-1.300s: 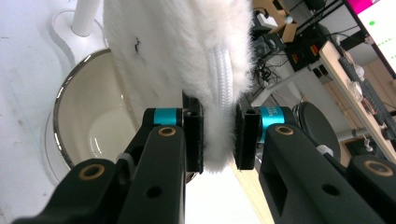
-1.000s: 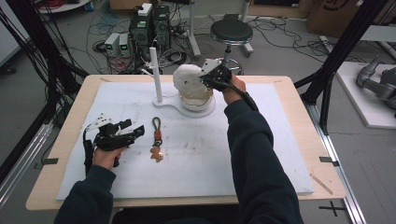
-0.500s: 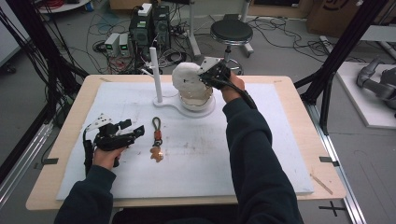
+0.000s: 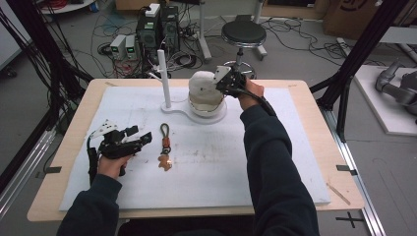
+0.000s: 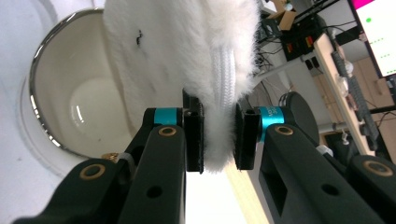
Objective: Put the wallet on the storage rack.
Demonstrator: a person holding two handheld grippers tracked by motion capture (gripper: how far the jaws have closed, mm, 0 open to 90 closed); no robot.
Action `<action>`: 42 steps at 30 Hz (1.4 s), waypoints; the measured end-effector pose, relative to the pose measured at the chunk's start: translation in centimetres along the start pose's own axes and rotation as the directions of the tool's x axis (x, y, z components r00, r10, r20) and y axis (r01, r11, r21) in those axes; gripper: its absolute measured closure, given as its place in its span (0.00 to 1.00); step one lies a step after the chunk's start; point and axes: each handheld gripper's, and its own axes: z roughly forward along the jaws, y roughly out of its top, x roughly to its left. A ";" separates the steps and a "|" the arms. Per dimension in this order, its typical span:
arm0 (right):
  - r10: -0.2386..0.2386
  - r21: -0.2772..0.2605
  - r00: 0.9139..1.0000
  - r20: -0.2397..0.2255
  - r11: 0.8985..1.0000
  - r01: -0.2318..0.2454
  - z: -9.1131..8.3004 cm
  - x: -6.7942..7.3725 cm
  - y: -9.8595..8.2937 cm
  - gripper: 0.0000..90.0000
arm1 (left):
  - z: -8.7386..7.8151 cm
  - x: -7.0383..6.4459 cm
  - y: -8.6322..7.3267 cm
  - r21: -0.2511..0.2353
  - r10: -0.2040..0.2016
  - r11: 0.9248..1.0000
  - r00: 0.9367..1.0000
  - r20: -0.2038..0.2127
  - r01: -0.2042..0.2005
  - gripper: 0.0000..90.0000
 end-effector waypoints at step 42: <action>0.659 -0.026 0.738 -0.147 0.743 -0.669 -11.1 7.3 -17.5 0.28 | -0.3 -0.2 0.1 0.004 0.047 0.999 0.998 -0.033 -0.047 0.23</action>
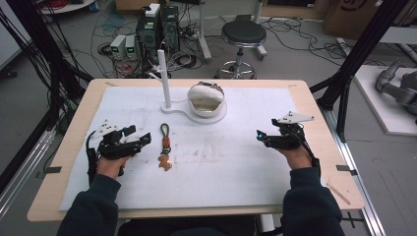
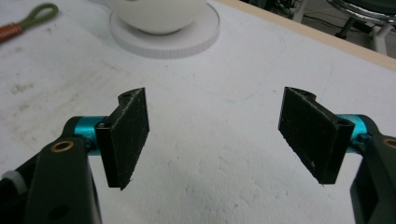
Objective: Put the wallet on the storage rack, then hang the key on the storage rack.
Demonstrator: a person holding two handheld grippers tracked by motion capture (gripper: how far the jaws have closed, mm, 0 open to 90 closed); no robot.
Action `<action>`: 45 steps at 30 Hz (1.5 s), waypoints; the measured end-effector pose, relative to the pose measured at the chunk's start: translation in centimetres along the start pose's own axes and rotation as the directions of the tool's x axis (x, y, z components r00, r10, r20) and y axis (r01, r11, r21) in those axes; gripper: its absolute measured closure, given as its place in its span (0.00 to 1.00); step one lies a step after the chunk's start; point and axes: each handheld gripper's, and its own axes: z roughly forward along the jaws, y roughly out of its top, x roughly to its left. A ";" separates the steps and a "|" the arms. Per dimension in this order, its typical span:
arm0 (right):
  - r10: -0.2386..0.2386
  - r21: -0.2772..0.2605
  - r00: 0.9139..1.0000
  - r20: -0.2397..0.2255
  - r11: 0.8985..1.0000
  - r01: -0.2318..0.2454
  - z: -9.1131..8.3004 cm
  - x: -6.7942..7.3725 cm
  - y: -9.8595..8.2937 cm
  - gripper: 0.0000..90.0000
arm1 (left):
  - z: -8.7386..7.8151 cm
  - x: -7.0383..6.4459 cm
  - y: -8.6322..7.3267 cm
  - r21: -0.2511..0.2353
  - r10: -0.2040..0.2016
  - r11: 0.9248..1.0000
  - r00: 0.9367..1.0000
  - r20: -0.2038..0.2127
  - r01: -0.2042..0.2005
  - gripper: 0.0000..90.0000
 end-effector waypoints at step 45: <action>-0.021 -0.034 0.999 0.038 0.999 0.022 -0.4 0.7 -2.2 0.29 | 6.5 -4.5 -1.6 0.279 0.056 0.960 0.979 -0.197 0.001 0.44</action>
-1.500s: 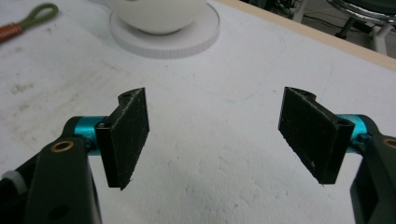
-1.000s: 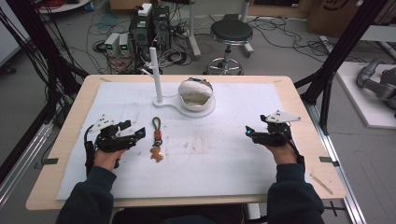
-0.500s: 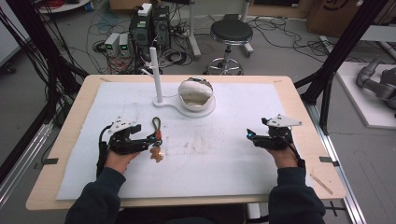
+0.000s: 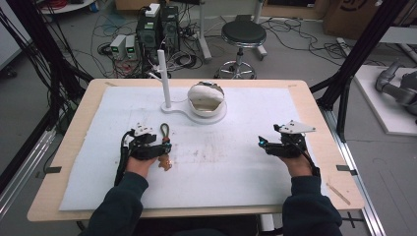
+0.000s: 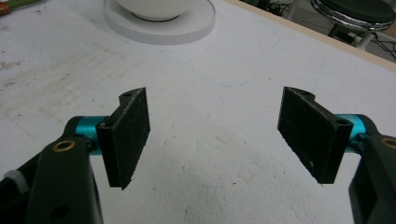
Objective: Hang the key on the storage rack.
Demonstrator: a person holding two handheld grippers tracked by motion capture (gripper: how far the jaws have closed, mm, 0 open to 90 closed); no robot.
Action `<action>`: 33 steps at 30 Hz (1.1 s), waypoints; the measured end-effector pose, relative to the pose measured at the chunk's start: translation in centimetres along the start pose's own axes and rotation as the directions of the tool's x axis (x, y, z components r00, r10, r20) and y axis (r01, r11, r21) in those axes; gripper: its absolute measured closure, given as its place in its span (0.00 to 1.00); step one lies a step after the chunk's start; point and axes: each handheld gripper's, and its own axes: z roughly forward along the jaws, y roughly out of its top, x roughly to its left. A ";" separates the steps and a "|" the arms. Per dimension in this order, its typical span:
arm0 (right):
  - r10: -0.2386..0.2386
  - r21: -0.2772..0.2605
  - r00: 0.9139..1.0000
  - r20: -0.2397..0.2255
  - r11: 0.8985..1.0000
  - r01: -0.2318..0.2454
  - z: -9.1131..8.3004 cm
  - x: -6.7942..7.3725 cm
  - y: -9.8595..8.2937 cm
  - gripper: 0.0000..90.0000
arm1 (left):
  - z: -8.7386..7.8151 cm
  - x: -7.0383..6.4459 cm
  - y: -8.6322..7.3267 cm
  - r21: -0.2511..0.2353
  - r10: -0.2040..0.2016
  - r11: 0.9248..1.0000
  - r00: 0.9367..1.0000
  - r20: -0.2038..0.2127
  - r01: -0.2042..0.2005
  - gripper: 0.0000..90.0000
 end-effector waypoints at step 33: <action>0.019 -0.022 1.000 -0.001 1.000 -0.019 -0.5 -0.2 -0.1 0.29 | -0.8 0.4 0.2 -0.129 -0.027 0.991 0.994 0.109 0.041 0.80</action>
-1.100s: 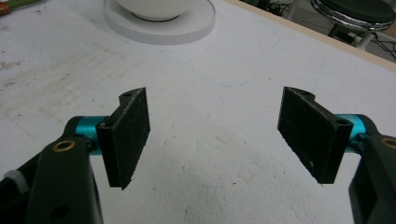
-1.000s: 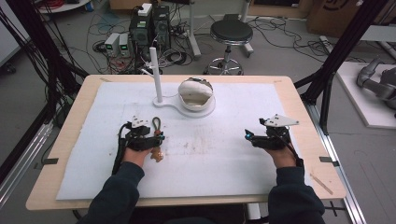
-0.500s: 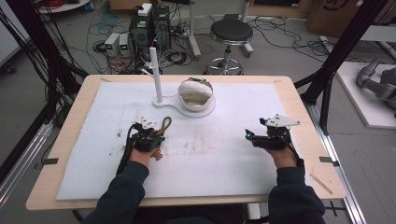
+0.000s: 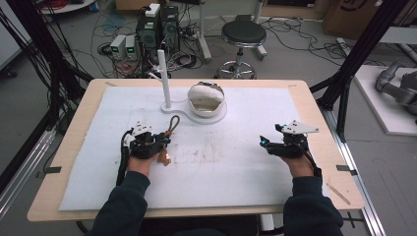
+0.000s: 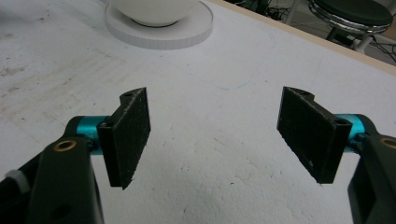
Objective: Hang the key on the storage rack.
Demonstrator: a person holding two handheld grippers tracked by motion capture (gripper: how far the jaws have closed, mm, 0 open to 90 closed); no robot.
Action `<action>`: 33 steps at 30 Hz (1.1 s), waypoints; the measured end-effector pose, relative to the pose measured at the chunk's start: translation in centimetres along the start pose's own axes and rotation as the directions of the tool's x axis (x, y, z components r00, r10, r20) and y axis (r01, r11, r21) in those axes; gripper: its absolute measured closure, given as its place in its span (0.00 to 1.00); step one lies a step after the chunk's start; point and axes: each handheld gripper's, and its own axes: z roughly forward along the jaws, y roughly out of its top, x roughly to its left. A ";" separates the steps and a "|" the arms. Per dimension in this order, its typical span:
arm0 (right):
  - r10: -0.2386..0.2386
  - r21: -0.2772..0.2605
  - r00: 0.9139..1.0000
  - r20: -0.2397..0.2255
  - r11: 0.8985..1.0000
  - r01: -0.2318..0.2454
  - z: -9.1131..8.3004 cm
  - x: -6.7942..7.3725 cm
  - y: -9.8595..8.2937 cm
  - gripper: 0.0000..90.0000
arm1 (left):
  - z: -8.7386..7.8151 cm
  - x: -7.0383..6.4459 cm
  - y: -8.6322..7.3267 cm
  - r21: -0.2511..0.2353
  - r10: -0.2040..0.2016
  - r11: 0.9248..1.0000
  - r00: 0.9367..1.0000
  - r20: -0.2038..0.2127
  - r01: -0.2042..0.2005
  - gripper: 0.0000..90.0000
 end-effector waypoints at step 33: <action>-0.003 -0.004 1.000 -0.001 1.000 0.003 0.0 0.1 0.1 0.29 | -4.3 3.5 9.4 -0.301 -0.019 0.952 0.990 0.139 0.061 0.80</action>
